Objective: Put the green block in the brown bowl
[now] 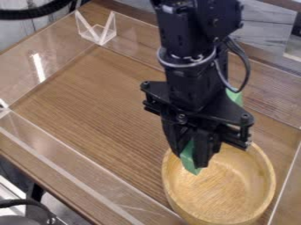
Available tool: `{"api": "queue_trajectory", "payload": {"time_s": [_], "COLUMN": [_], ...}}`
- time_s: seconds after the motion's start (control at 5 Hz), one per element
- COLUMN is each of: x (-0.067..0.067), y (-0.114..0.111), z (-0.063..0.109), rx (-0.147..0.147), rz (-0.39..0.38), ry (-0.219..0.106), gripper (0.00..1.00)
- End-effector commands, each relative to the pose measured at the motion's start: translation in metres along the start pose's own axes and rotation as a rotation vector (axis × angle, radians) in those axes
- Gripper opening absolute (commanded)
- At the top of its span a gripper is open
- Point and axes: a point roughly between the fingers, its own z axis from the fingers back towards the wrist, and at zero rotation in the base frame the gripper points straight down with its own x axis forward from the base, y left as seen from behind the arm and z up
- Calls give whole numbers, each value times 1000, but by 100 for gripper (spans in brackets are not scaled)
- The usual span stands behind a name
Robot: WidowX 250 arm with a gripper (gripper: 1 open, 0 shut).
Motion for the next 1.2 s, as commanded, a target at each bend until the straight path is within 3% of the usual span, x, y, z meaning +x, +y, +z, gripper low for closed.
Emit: {"api": "queue_trajectory", "payload": {"time_s": [0.0,0.4,1.0], "x": [5,9,12], "y": [-6,-14,-13], "z": [1,-23,-77], "rx": [-1,19,33], "rz": [-2,1,9], "ry": [-18,-1,17], "gripper": [0,0,0]}}
